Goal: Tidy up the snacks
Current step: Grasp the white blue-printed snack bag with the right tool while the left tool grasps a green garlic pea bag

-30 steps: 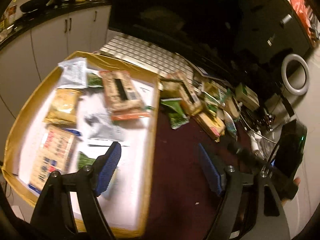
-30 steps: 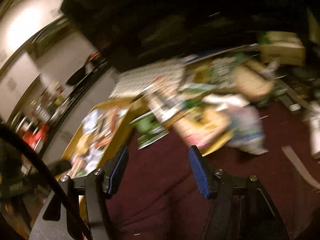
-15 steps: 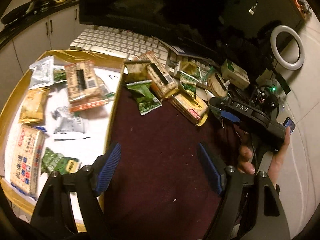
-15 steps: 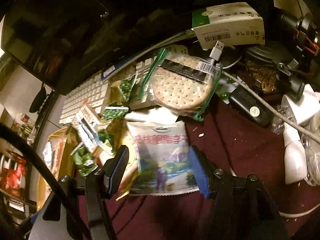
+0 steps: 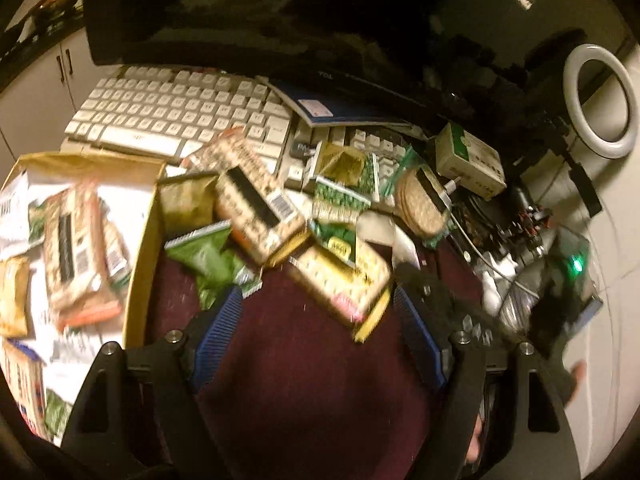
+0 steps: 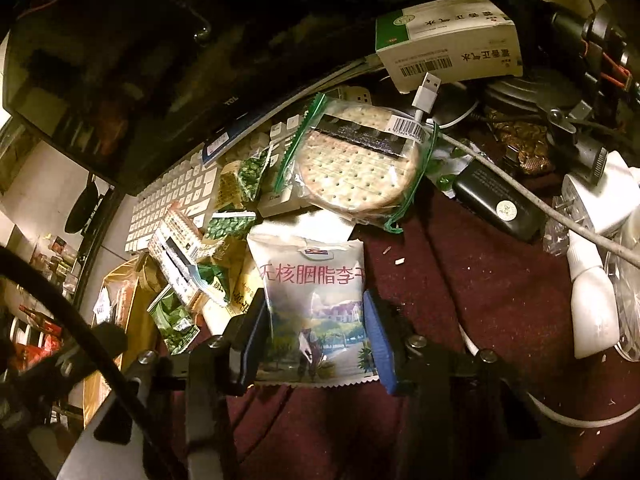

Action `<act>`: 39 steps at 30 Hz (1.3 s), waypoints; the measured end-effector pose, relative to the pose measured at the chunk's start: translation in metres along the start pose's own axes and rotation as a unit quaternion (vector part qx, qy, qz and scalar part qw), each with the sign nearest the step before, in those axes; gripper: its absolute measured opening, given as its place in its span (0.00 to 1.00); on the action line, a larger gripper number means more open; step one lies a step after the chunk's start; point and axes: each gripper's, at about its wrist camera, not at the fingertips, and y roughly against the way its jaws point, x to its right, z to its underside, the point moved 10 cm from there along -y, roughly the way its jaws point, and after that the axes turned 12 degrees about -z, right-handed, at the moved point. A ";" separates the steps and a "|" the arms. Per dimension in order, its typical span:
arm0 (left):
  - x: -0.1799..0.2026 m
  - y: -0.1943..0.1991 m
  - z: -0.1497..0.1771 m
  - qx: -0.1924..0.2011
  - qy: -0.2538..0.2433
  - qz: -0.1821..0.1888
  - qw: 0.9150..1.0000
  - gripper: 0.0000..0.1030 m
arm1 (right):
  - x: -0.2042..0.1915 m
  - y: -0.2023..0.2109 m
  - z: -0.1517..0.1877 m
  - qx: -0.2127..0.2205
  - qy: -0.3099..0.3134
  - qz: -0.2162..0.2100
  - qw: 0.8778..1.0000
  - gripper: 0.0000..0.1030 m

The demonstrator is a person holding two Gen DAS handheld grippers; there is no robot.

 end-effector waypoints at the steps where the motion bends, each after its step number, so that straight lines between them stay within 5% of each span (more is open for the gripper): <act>1: 0.001 -0.004 -0.004 -0.002 -0.001 -0.002 1.000 0.76 | -0.001 0.000 0.000 0.001 0.000 -0.003 1.000 0.44; 7: 0.012 -0.040 -0.026 -0.036 -0.002 -0.010 0.999 0.74 | -0.003 0.002 0.001 0.007 -0.001 -0.004 1.000 0.44; 17: 0.031 -0.078 -0.037 -0.051 -0.068 -0.042 0.995 0.39 | 0.001 0.001 0.002 0.005 -0.007 0.001 1.000 0.44; 26: 0.017 -0.038 -0.028 -0.009 -0.047 -0.035 0.998 0.36 | -0.013 0.003 0.001 0.016 0.018 -0.009 1.000 0.44; 39: -0.030 0.026 0.039 0.003 0.019 0.008 1.000 0.36 | -0.069 -0.011 0.019 0.003 0.126 -0.054 0.991 0.44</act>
